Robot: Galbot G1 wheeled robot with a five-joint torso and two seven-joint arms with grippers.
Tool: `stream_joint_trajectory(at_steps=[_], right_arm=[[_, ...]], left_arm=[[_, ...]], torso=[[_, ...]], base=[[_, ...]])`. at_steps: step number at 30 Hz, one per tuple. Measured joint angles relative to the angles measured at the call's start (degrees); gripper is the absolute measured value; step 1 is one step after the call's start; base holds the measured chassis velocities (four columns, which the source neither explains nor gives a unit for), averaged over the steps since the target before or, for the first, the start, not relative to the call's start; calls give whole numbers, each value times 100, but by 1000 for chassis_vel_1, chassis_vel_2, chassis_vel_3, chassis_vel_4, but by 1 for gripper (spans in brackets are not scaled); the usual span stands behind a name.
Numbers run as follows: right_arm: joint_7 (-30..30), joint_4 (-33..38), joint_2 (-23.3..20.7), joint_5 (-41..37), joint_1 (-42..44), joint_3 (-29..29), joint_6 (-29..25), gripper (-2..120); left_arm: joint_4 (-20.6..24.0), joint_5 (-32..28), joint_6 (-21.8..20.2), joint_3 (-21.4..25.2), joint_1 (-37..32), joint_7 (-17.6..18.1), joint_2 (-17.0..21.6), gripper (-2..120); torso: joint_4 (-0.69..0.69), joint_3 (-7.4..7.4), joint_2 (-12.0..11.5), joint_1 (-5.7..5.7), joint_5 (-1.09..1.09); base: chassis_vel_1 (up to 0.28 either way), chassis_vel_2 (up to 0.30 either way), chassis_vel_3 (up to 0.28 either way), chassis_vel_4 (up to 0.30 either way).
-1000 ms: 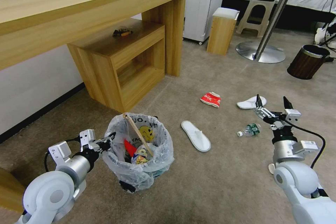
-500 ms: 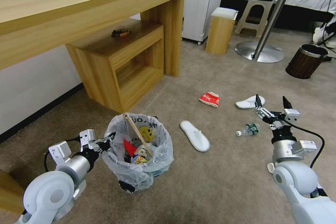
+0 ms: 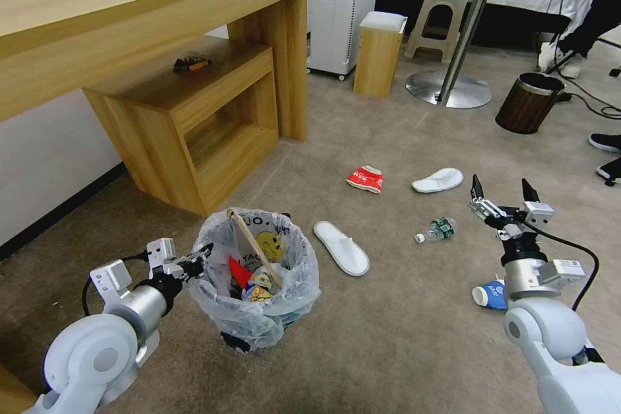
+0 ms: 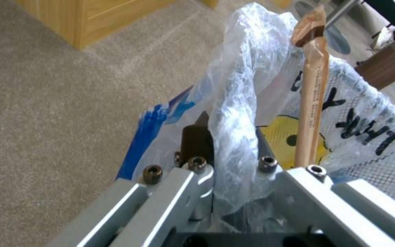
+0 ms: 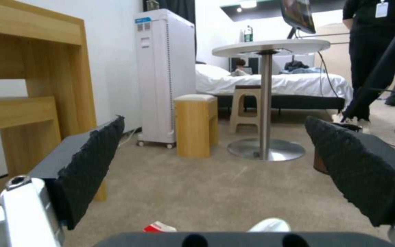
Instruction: Pick up the trash bin and place the garbage on the floor into it.
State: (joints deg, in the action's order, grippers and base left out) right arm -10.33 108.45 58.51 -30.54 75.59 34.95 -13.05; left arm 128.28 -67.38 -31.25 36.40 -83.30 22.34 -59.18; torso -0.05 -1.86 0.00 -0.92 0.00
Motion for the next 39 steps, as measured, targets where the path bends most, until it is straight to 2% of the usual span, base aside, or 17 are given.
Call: stream_joint_trajectory(at_steps=[25,39], right_arm=[[3,22,51,79,15,6,24,100],[6,-22,43,79,-60,-56,23,100]], left_arm=[[43,15,49,80,-40,42,-5,3],[29,-56,61,119,-23,65,-30,3]], torso=[[-3,0,0,0,0],[-3,0,0,-1,0]], base=[[0,0,0,0],[-75,67,69,-69]])
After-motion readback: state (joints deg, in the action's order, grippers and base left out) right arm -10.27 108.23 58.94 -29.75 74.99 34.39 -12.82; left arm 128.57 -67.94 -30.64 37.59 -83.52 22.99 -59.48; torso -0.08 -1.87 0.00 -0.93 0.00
